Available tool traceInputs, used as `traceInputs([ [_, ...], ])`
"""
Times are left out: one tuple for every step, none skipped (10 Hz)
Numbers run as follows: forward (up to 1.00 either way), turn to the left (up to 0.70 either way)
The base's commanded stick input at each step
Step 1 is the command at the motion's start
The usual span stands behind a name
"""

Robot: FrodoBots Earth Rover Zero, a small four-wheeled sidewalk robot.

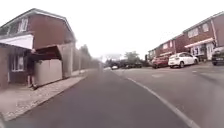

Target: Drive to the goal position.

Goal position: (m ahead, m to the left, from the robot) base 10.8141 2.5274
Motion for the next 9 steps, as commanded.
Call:
traceInputs([
  [1.0,0.0],
  [1.0,0.0],
  [1.0,0.0],
  [1.0,0.0],
  [1.0,0.0],
  [1.0,0.0],
  [1.0,0.0],
  [1.0,0.0],
  [1.0,0.0],
])
